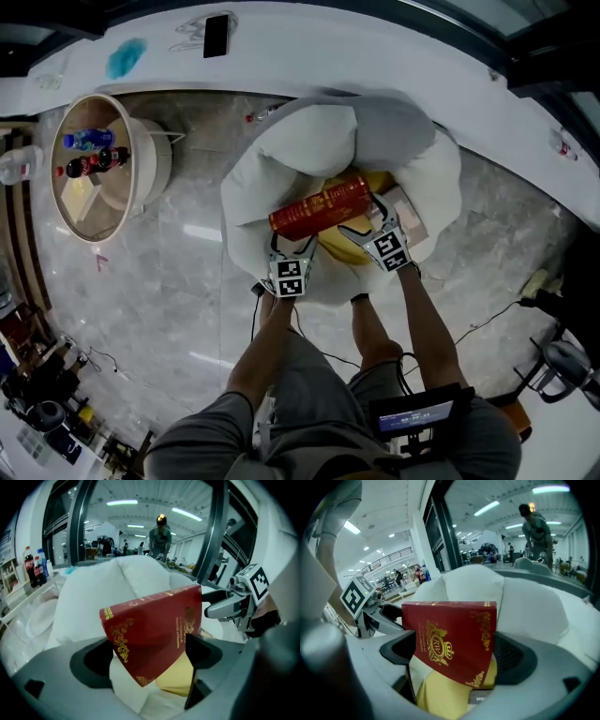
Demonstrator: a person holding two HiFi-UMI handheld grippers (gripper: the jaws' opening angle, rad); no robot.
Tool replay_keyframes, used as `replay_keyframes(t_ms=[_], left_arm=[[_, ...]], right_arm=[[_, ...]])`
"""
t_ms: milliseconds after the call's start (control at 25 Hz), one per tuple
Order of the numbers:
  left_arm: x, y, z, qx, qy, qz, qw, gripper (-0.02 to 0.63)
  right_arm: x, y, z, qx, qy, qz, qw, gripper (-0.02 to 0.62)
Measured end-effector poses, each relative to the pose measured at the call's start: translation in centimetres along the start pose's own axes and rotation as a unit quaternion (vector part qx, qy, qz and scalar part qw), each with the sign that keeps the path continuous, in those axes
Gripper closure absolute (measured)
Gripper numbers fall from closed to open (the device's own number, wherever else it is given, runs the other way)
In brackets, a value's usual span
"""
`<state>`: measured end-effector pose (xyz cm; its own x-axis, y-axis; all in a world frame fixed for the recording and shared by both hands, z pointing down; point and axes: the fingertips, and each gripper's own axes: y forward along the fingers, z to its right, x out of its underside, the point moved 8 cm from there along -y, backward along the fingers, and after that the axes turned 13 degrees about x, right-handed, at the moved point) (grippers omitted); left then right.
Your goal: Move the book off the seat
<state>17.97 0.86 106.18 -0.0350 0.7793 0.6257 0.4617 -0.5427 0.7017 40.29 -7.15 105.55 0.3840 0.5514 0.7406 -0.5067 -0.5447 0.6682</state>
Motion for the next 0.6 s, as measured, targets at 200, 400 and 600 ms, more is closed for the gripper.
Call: replay_keyframes(t_ms=[200, 400, 600], left_arm=[[-10.0, -5.3, 1.3, -0.002, 0.070, 0.069, 0.9951, 0.129], [-21.4, -12.8, 4.0, -0.002, 0.131, 0.147, 0.9804, 0.129], [-32.3, -22.5, 8.1, 0.001, 0.179, 0.242, 0.9537, 0.129]], right_arm=[[-9.5, -6.2, -0.2, 0.048, 0.013, 0.086, 0.995, 0.101], [-20.4, -14.1, -0.2, 0.090, -0.007, 0.169, 0.982, 0.101], [-31.2, -24.1, -1.8, 0.133, -0.022, 0.253, 0.958, 0.103]])
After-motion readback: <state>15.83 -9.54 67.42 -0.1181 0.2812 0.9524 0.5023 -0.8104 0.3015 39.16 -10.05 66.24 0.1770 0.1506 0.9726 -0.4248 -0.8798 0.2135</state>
